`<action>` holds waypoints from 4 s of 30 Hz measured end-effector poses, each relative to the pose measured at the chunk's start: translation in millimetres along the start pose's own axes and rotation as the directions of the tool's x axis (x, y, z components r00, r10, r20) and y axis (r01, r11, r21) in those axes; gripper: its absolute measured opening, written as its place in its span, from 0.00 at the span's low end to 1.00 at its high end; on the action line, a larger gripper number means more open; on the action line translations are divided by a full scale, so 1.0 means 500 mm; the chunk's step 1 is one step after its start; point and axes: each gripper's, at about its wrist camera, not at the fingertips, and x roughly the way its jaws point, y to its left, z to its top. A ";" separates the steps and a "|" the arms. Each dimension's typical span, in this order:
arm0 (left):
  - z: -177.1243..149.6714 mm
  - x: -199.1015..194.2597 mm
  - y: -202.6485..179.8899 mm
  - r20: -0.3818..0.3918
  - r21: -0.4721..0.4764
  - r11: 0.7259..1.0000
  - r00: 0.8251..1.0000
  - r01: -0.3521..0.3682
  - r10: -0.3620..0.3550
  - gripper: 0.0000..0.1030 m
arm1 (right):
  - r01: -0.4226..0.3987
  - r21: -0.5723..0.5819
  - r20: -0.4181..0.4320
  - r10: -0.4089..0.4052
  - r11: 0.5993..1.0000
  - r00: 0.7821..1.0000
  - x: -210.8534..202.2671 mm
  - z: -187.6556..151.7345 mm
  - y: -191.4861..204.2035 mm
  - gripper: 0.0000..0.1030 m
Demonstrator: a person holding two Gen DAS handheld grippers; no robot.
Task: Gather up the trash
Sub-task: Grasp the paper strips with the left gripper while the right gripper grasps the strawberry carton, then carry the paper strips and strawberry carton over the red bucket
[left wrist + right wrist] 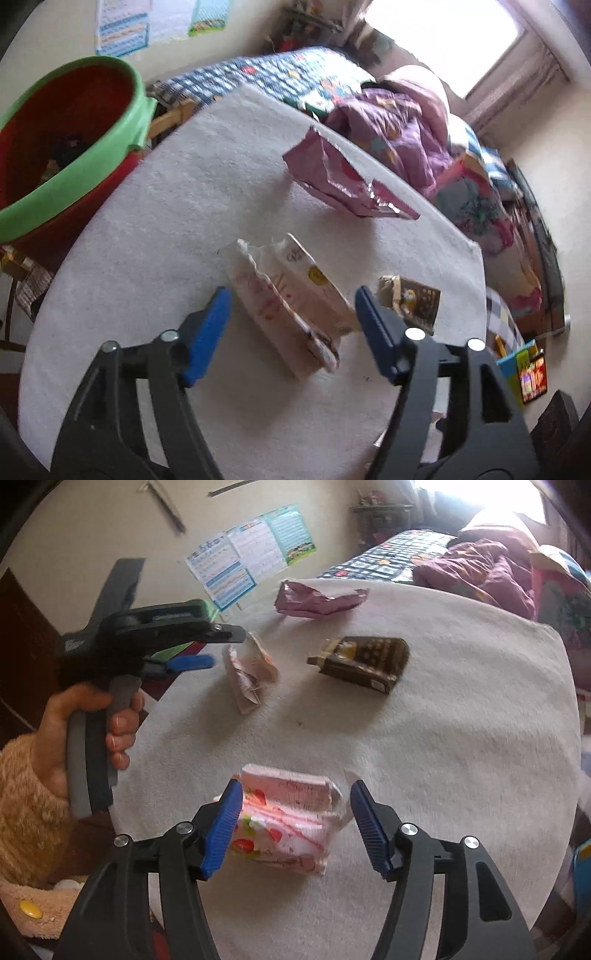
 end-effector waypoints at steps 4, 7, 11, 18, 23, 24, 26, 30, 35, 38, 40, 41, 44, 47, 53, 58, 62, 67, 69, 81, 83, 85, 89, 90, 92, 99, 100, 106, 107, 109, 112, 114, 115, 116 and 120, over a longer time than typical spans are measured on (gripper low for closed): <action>-0.007 0.010 -0.019 0.035 -0.033 0.999 0.999 -0.027 0.028 0.77 | 0.028 0.081 0.005 -0.028 0.996 1.000 -0.002 -0.021 -0.020 0.64; -0.009 0.041 -0.019 0.020 -0.071 0.996 0.998 -0.058 0.059 0.78 | 0.005 0.147 0.026 -0.009 0.989 1.000 -0.012 -0.032 -0.026 0.64; -0.020 0.070 -0.023 -0.011 -0.087 0.993 0.997 -0.083 0.082 0.78 | 0.010 0.138 0.024 -0.014 0.990 1.000 -0.016 -0.043 -0.009 0.66; -0.028 0.074 -0.041 0.012 0.031 0.993 0.994 -0.112 0.111 0.58 | 0.016 0.142 0.022 -0.019 0.990 1.000 -0.020 -0.061 0.001 0.66; -0.027 0.041 -0.038 0.031 0.090 0.993 0.996 -0.083 0.081 0.45 | 0.012 0.143 0.019 -0.015 0.990 1.000 -0.012 -0.057 0.009 0.66; -0.028 0.031 -0.043 0.043 0.108 0.991 0.996 -0.083 0.078 0.45 | 0.009 0.139 0.015 -0.012 0.990 1.000 -0.009 -0.055 0.013 0.66; -0.033 0.002 -0.048 0.077 0.156 0.985 0.995 -0.079 0.068 0.45 | 0.007 0.126 0.008 -0.008 0.992 1.000 -0.003 -0.052 0.024 0.66; -0.040 -0.046 -0.048 0.125 0.219 0.972 0.990 -0.084 0.057 0.45 | 0.016 0.110 -0.019 -0.014 0.994 1.000 0.015 -0.049 0.040 0.70; -0.042 -0.093 -0.041 0.167 0.256 0.961 0.984 -0.101 0.059 0.46 | 0.059 0.089 -0.052 -0.055 0.994 0.997 0.042 -0.048 0.055 0.70; -0.045 -0.115 -0.027 0.204 0.242 0.962 0.976 -0.122 0.073 0.46 | 0.060 0.091 -0.063 -0.054 0.994 0.997 0.051 -0.049 0.061 0.74; -0.046 -0.121 -0.018 0.213 0.223 0.967 0.974 -0.125 0.077 0.46 | 0.077 0.075 -0.071 -0.071 0.994 0.995 0.057 -0.049 0.070 0.78; -0.046 -0.123 -0.010 0.212 0.209 0.970 0.974 -0.123 0.078 0.46 | 0.085 0.070 -0.078 -0.079 0.994 0.994 0.062 -0.048 0.073 0.79; -0.049 -0.123 0.004 0.204 0.194 0.974 0.976 -0.120 0.080 0.46 | 0.092 0.074 -0.093 -0.085 0.993 0.992 0.072 -0.051 0.078 0.79; -0.049 -0.124 0.012 0.201 0.194 0.974 0.977 -0.117 0.077 0.46 | 0.097 0.075 -0.081 -0.091 0.993 0.993 0.075 -0.049 0.085 0.79; -0.052 -0.132 0.032 0.203 0.198 0.974 0.977 -0.106 0.065 0.46 | 0.127 0.071 -0.063 -0.123 0.989 0.990 0.074 -0.043 0.096 0.74; -0.043 -0.137 0.057 0.196 0.196 0.976 0.979 -0.092 0.053 0.46 | 0.125 0.085 -0.004 -0.125 0.989 0.992 0.051 -0.025 0.114 0.73; -0.026 -0.148 0.082 0.203 0.205 0.975 0.978 -0.082 0.039 0.46 | 0.136 0.103 0.042 -0.141 0.985 0.989 0.036 0.004 0.132 0.73; -0.007 -0.155 0.113 0.199 0.223 0.972 0.979 -0.076 0.031 0.46 | 0.147 0.108 0.082 -0.157 0.983 0.984 0.038 0.040 0.166 0.73; 0.002 -0.155 0.129 0.193 0.228 0.971 0.981 -0.074 0.029 0.46 | 0.150 0.108 0.087 -0.160 0.983 0.983 0.043 0.050 0.181 0.74; 0.072 -0.165 0.228 0.204 0.228 0.971 0.978 -0.078 0.031 0.46 | 0.160 0.084 0.123 -0.169 0.984 0.978 0.097 0.128 0.273 0.74; 0.085 -0.168 0.242 0.207 0.230 0.970 0.978 -0.077 0.029 0.46 | 0.160 0.084 0.135 -0.170 0.984 0.976 0.104 0.143 0.284 0.74; 0.096 -0.172 0.255 0.209 0.231 0.970 0.978 -0.076 0.027 0.46 | 0.160 0.084 0.148 -0.171 0.983 0.974 0.109 0.160 0.297 0.74; 0.123 -0.179 0.287 0.221 0.229 0.970 0.975 -0.083 0.031 0.46 | 0.157 0.080 0.171 -0.169 0.984 0.971 0.121 0.189 0.321 0.74; 0.128 -0.181 0.294 0.224 0.227 0.970 0.974 -0.084 0.032 0.46 | 0.155 0.078 0.175 -0.167 0.985 0.970 0.125 0.196 0.327 0.74; 0.138 -0.184 0.308 0.226 0.228 0.970 0.973 -0.089 0.036 0.46 | 0.153 0.070 0.179 -0.163 0.986 0.970 0.135 0.210 0.340 0.74; 0.179 -0.193 0.370 0.238 0.217 0.968 0.968 -0.127 0.074 0.46 | 0.126 0.041 0.195 -0.132 0.991 0.972 0.179 0.267 0.390 0.74; 0.186 -0.194 0.380 0.238 0.212 0.968 0.968 -0.133 0.081 0.46 | 0.122 0.034 0.196 -0.127 0.992 0.972 0.184 0.273 0.398 0.74; 0.214 -0.188 0.434 0.224 0.184 0.972 0.969 -0.146 0.103 0.46 | 0.102 -0.029 0.201 -0.094 0.994 0.975 0.227 0.326 0.454 0.74; 0.218 -0.186 0.442 0.220 0.181 0.973 0.970 -0.146 0.104 0.46 | 0.101 -0.040 0.201 -0.091 0.994 0.975 0.234 0.333 0.463 0.74; 0.223 -0.181 0.451 0.214 0.175 0.974 0.971 -0.145 0.106 0.46 | 0.099 -0.063 0.197 -0.085 0.993 0.977 0.248 0.345 0.480 0.74; 0.231 -0.172 0.465 0.205 0.170 0.975 0.973 -0.141 0.105 0.46 | 0.098 -0.086 0.195 -0.080 0.991 0.978 0.267 0.358 0.489 0.74; 0.234 -0.165 0.469 0.198 0.167 0.976 0.975 -0.139 0.104 0.46 | 0.099 -0.093 0.192 -0.080 0.991 0.978 0.279 0.368 0.495 0.74; 0.235 -0.162 0.470 0.196 0.166 0.977 0.975 -0.137 0.104 0.46 | 0.099 -0.093 0.190 -0.080 0.991 0.978 0.282 0.369 0.495 0.74; 0.236 -0.157 0.470 0.191 0.163 0.977 0.976 -0.135 0.103 0.46 | 0.099 -0.093 0.189 -0.080 0.991 0.979 0.285 0.370 0.495 0.74; 0.242 -0.146 0.475 0.178 0.159 0.978 0.979 -0.133 0.104 0.46 | 0.095 -0.090 0.184 -0.077 0.991 0.980 0.298 0.384 0.496 0.74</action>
